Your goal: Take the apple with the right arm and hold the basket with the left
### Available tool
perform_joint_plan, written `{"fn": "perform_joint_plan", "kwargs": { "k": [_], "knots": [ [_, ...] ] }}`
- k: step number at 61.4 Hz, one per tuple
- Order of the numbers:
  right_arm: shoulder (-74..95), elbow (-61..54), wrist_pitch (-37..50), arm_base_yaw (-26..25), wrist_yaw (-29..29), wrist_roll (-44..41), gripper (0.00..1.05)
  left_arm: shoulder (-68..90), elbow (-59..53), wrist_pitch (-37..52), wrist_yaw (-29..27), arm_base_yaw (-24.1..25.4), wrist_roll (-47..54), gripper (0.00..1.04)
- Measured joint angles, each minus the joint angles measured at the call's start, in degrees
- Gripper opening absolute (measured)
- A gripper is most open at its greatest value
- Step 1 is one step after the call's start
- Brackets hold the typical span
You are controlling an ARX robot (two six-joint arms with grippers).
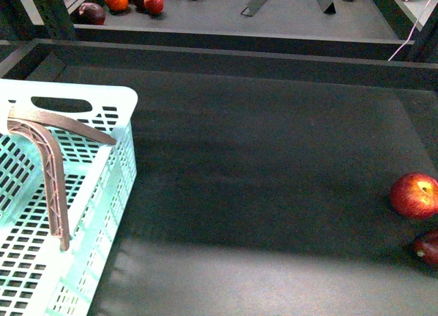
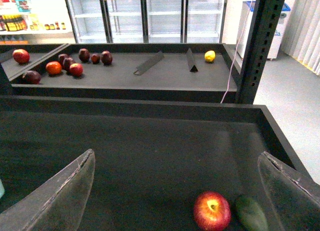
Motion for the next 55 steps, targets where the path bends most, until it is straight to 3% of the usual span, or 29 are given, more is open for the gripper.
{"fn": "perform_joint_plan", "kwargs": {
  "k": [3, 11, 21, 37, 55],
  "knots": [
    [0.0, 0.0, 0.0, 0.0, 0.0, 0.0, 0.96, 3.3, 1.2, 1.0, 3.4, 1.4, -3.1, 0.98],
    [0.0, 0.0, 0.0, 0.0, 0.0, 0.0, 0.96, 17.5, 5.4, 13.3, 19.2, 10.1, -16.4, 0.98],
    [0.0, 0.0, 0.0, 0.0, 0.0, 0.0, 0.96, 37.3, 7.6, 29.6, 29.0, 15.3, -33.0, 0.98],
    [0.0, 0.0, 0.0, 0.0, 0.0, 0.0, 0.96, 68.4, 15.6, 48.4, 26.9, 12.4, -47.2, 0.98],
    [0.0, 0.0, 0.0, 0.0, 0.0, 0.0, 0.96, 79.2, 23.0, 49.9, 24.6, 12.0, -51.3, 0.98]
  ]
}}
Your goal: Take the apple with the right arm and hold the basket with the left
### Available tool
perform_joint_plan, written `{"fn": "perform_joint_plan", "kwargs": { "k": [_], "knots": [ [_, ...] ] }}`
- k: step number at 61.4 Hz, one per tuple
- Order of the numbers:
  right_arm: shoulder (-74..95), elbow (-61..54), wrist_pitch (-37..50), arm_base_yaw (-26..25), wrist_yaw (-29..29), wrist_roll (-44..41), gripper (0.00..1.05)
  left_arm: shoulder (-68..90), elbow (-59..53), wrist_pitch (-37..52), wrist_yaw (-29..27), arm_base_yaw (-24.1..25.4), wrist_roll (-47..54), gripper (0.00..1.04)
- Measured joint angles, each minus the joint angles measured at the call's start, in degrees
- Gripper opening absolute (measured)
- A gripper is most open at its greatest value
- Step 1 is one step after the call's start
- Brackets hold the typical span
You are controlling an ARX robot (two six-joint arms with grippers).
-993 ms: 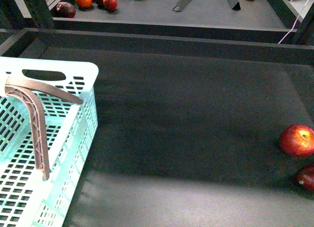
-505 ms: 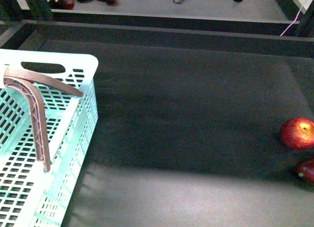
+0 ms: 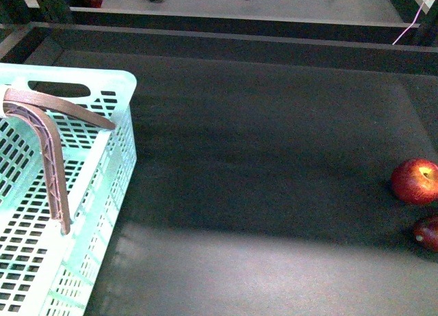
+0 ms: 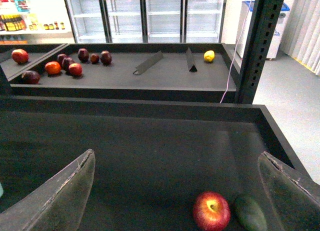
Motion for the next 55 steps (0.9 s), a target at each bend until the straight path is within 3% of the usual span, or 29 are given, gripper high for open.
{"fn": "perform_joint_plan", "kwargs": {
  "k": [11, 30, 37, 55],
  "knots": [
    [0.0, 0.0, 0.0, 0.0, 0.0, 0.0, 0.96, 1.5, 1.1, 0.0, -1.4, 0.5, -0.8, 0.97],
    [0.0, 0.0, 0.0, 0.0, 0.0, 0.0, 0.96, 2.8, 2.7, -2.1, -4.1, 0.1, -1.3, 0.39],
    [0.0, 0.0, 0.0, 0.0, 0.0, 0.0, 0.96, 2.9, 2.8, -2.2, -3.9, 0.0, -4.0, 0.22],
    [0.0, 0.0, 0.0, 0.0, 0.0, 0.0, 0.96, 1.4, 3.4, -3.8, -2.6, -1.0, -5.9, 0.16]
  ]
}}
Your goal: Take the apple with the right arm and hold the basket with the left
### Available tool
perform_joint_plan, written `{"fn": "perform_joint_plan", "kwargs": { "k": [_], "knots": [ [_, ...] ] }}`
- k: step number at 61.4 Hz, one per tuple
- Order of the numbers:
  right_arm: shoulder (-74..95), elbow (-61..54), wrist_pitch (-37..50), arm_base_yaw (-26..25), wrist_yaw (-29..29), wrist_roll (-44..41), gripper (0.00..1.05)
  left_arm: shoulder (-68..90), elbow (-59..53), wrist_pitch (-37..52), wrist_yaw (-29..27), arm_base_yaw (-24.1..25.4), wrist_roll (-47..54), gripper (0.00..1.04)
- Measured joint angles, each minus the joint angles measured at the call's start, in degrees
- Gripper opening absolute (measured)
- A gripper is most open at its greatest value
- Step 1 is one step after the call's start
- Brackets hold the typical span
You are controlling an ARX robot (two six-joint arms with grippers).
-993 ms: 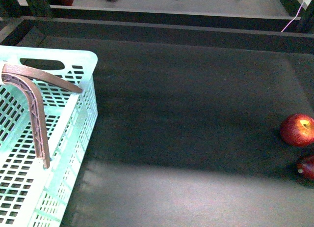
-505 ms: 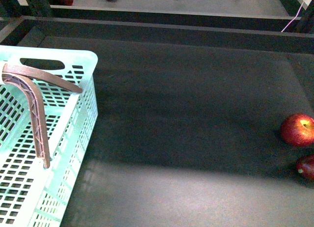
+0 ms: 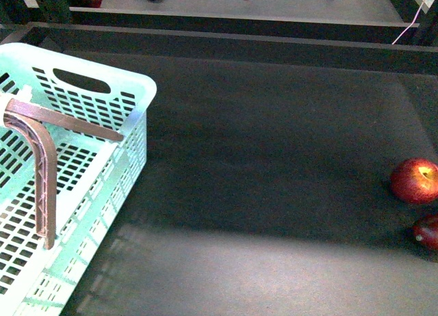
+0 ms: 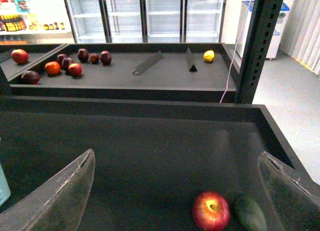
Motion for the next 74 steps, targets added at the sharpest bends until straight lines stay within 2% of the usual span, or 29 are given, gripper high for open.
{"fn": "perform_joint_plan", "kwargs": {
  "k": [17, 31, 58, 74],
  "knots": [
    [0.0, 0.0, 0.0, 0.0, 0.0, 0.0, 0.96, -8.0, 1.0, -7.0, -0.2, -2.6, 5.2, 0.16],
    [0.0, 0.0, 0.0, 0.0, 0.0, 0.0, 0.96, -11.5, 7.0, -15.1, -0.2, -8.1, 7.9, 0.16],
    [0.0, 0.0, 0.0, 0.0, 0.0, 0.0, 0.96, -15.0, 13.5, -20.9, -0.9, -16.6, 8.6, 0.16],
    [0.0, 0.0, 0.0, 0.0, 0.0, 0.0, 0.96, -13.5, 17.9, -22.1, -2.4, -24.9, 8.9, 0.16]
  ]
}}
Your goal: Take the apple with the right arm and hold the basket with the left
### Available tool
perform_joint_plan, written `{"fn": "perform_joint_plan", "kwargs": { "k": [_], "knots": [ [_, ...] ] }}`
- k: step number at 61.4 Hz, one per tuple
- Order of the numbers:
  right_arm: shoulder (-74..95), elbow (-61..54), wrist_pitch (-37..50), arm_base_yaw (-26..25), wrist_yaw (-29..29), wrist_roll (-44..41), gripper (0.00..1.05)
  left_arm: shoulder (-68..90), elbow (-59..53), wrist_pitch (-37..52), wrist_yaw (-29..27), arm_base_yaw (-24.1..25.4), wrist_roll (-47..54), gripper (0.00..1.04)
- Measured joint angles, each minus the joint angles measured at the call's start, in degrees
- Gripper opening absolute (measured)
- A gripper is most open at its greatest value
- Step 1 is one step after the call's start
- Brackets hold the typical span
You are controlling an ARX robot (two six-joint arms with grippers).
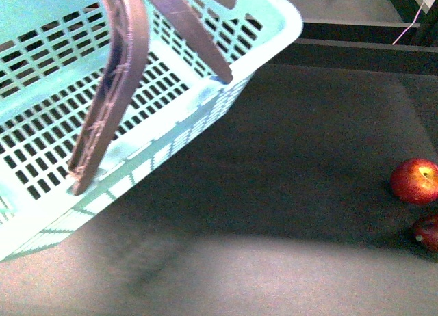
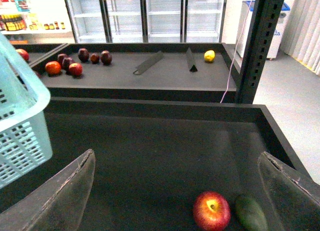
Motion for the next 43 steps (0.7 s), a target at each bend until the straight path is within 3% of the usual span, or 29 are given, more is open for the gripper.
{"fn": "perform_joint_plan", "kwargs": {
  "k": [19, 43],
  "knots": [
    [0.0, 0.0, 0.0, 0.0, 0.0, 0.0, 0.96, 4.4, 3.2, -0.6, -1.5, -10.8, 0.0, 0.16],
    [0.0, 0.0, 0.0, 0.0, 0.0, 0.0, 0.96, 4.7, 4.2, -0.6, -1.0, -13.4, 0.3, 0.16]
  ]
}}
